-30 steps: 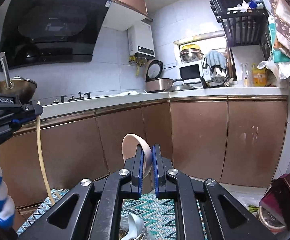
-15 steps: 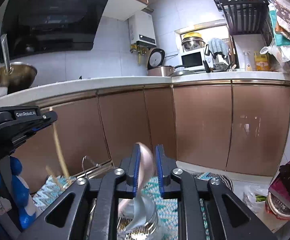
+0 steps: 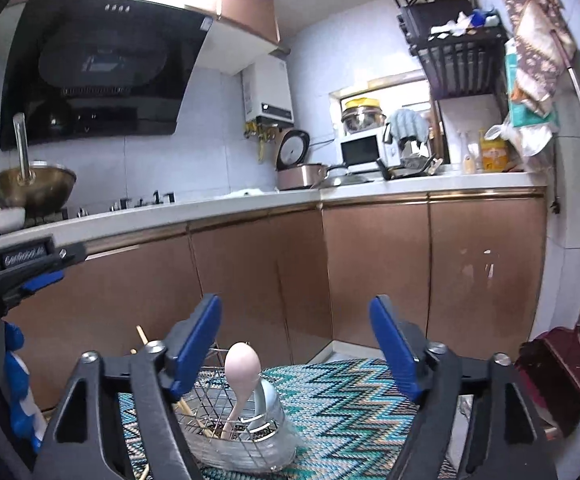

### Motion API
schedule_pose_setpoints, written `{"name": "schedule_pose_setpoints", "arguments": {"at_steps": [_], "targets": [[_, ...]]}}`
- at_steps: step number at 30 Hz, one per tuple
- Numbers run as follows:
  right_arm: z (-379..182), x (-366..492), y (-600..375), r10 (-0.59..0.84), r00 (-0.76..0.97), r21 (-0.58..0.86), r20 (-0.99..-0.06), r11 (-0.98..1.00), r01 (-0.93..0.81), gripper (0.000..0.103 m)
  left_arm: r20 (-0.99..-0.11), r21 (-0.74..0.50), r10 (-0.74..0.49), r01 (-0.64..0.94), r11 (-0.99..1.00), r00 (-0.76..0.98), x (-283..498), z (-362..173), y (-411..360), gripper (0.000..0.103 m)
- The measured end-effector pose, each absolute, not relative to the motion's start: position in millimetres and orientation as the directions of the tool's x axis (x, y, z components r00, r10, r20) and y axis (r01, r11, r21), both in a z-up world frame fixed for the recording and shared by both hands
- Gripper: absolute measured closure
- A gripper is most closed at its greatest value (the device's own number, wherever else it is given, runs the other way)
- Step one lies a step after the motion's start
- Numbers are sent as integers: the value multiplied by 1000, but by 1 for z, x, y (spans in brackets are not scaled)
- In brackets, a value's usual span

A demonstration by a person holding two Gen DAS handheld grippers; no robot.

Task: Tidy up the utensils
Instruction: 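Raise both open grippers away from the utensil holder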

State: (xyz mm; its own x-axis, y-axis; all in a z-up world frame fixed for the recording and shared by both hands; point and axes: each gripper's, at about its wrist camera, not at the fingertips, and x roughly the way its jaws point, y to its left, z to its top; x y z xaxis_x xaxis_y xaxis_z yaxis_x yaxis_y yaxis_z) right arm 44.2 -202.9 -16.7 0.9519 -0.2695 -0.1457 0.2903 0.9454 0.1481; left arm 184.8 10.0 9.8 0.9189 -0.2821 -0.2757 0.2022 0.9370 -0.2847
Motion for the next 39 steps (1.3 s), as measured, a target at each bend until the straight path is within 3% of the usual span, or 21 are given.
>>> {"name": "schedule_pose_setpoints", "arguments": {"at_steps": [7,12,16,21,30,39], "targets": [[4,-8,-205,-279,950,169,-143,939,301,0,-314,-233,-233,163,959,921,136,22,48,50],[11,-27,-196,-254,953,159,-166,947,280,0,-329,-203,-209,147,968,921,101,26,69,49],[18,-43,-186,-240,958,161,-159,951,265,0,-312,-188,-175,120,975,934,77,34,82,37],[31,-66,-173,-256,958,142,-128,952,273,0,-280,-187,-142,91,978,949,48,42,99,33],[45,-96,-154,-217,972,155,-90,961,229,0,-287,-204,-140,82,975,948,11,48,118,32],[53,-113,-139,-183,980,147,-79,970,192,0,-261,-137,-130,97,986,956,-21,49,117,32]]}}
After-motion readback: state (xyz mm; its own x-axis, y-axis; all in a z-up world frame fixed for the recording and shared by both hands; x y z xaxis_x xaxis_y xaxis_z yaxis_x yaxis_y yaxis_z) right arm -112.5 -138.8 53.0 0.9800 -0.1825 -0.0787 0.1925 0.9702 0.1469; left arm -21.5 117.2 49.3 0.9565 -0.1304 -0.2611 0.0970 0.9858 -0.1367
